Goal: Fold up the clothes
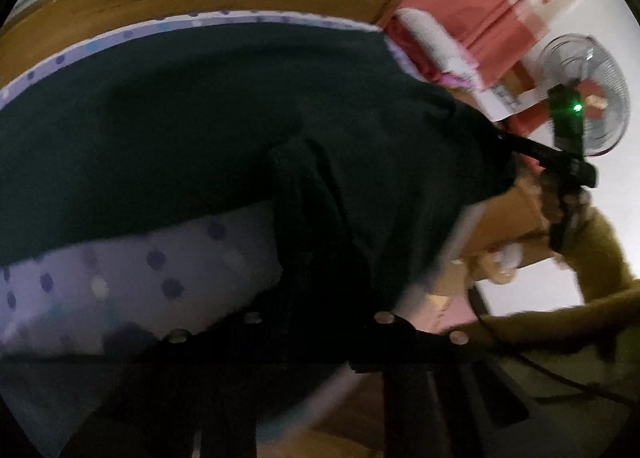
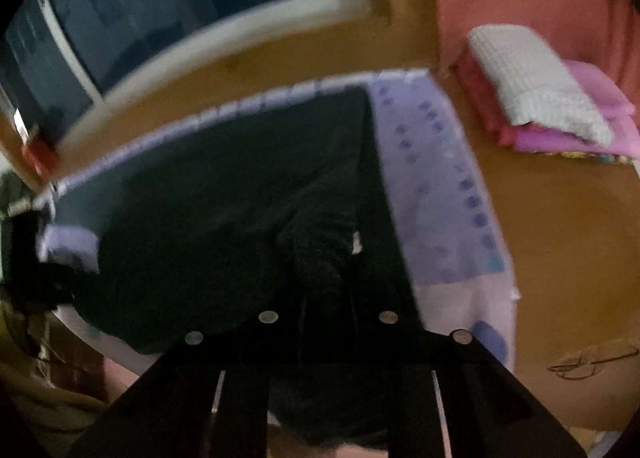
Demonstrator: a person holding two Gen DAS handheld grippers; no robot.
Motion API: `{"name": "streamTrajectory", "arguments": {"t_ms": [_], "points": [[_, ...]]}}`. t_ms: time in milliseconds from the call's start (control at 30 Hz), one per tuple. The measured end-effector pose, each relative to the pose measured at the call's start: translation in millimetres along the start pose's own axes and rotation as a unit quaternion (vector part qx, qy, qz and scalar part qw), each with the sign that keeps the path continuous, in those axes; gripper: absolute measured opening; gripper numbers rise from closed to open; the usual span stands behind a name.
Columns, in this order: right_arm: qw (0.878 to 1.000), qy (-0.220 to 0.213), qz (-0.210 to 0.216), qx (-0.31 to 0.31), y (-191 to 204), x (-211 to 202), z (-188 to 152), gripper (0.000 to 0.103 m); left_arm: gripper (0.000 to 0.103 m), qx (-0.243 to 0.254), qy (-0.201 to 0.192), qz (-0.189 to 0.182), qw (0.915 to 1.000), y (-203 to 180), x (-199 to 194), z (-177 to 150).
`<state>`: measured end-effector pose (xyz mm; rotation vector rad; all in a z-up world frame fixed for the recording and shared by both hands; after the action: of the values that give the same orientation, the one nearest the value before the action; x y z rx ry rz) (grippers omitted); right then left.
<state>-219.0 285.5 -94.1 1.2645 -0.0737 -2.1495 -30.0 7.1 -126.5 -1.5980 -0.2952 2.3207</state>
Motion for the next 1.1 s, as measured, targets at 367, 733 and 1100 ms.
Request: {"name": "streamTrajectory", "arguments": {"t_ms": [367, 733, 1100], "points": [[0.994, 0.077, -0.07, 0.012, -29.0, 17.6, -55.8, 0.016, 0.018, -0.005, 0.077, -0.021, 0.9968, -18.6, 25.2, -49.1], [0.997, 0.048, -0.057, -0.035, -13.6, -25.6, -3.7, 0.034, 0.026, -0.011, 0.036, 0.037, 0.9986, 3.0, -29.5, -48.5], [0.995, 0.036, 0.034, -0.092, -35.1, 109.2, 134.7, 0.06, 0.028, -0.067, -0.037, 0.052, 0.9957, -13.4, 14.8, 75.3]]}}
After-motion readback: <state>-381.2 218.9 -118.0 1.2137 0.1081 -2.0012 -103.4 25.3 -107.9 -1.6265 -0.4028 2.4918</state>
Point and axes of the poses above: each gripper's, at about its wrist camera, not at the fingertips, and x roughly the way its jaws point, y to its left, z to its top, the point moved 10 cm from there along x, roughly the way its jaws point, and after that the axes turned 10 degrees about z, right-handed, at the moved point
